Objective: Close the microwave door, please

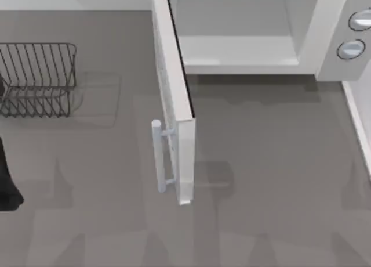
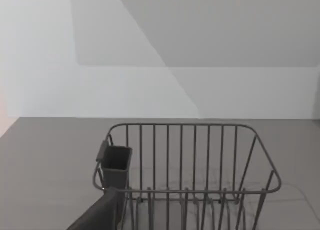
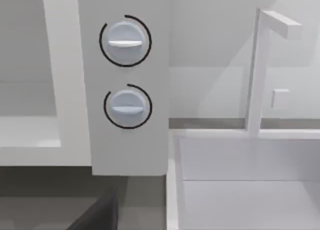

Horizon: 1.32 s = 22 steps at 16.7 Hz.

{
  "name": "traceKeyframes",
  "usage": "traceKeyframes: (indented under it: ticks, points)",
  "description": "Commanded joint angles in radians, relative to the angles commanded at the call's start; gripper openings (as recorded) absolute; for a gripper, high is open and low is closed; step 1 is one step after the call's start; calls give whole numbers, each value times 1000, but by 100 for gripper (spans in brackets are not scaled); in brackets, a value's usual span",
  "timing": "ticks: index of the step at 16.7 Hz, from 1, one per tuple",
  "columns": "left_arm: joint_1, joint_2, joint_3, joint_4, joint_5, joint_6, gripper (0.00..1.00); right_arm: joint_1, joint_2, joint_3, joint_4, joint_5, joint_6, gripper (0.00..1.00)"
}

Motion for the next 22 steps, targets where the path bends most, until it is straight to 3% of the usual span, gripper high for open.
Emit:
traceKeyframes:
  ticks: [5,9,14,22]
  points:
    - [-18,53,41,-41,14,23,100,0,0,0,0,0,0,100]
    - [-67,232,196,-181,54,103,100,0,0,0,0,0,0,100]
    - [-143,571,525,-451,122,263,100,0,0,0,0,0,0,100]
    - [-275,1203,1209,-970,268,588,100,0,0,0,0,0,0,100]
